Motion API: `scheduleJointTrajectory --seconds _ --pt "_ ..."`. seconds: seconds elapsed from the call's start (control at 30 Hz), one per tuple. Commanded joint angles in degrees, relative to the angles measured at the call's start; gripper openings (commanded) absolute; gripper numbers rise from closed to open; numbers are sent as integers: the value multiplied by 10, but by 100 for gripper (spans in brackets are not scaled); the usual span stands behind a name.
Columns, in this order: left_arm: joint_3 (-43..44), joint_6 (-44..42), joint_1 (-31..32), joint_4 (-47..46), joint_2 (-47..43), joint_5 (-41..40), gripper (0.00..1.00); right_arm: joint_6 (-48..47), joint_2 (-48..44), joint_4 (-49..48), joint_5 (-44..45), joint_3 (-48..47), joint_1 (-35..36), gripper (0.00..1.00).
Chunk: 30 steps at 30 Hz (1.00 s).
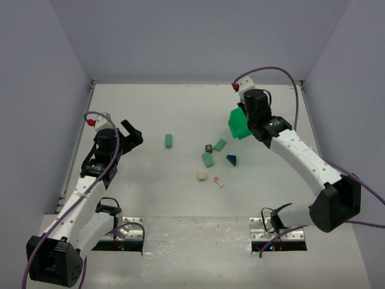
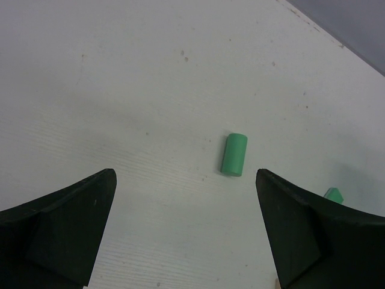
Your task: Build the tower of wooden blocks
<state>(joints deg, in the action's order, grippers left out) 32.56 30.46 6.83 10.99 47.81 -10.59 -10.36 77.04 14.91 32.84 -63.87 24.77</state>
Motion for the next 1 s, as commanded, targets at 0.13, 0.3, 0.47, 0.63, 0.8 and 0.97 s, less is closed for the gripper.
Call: scheduleJointTrajectory --seconds 0.13,0.3,0.47,0.63,0.8,0.97 --pt "16 -1 1 -88 109 65 100 46 -25 -103 -273 29 -83 0" --pt "15 -2 1 -100 133 78 100 63 1 -109 -358 26 -147 0" --pt "18 -7 1 -100 149 80 100 85 42 -118 -431 11 -201 0" --pt "24 -10 1 -100 174 82 100 99 95 -119 -499 -11 -245 0" --pt "33 -12 1 -102 198 92 100 95 148 -104 -501 -43 -291 0" --pt "44 -15 1 -117 218 103 100 74 206 -51 -491 -102 -303 0"
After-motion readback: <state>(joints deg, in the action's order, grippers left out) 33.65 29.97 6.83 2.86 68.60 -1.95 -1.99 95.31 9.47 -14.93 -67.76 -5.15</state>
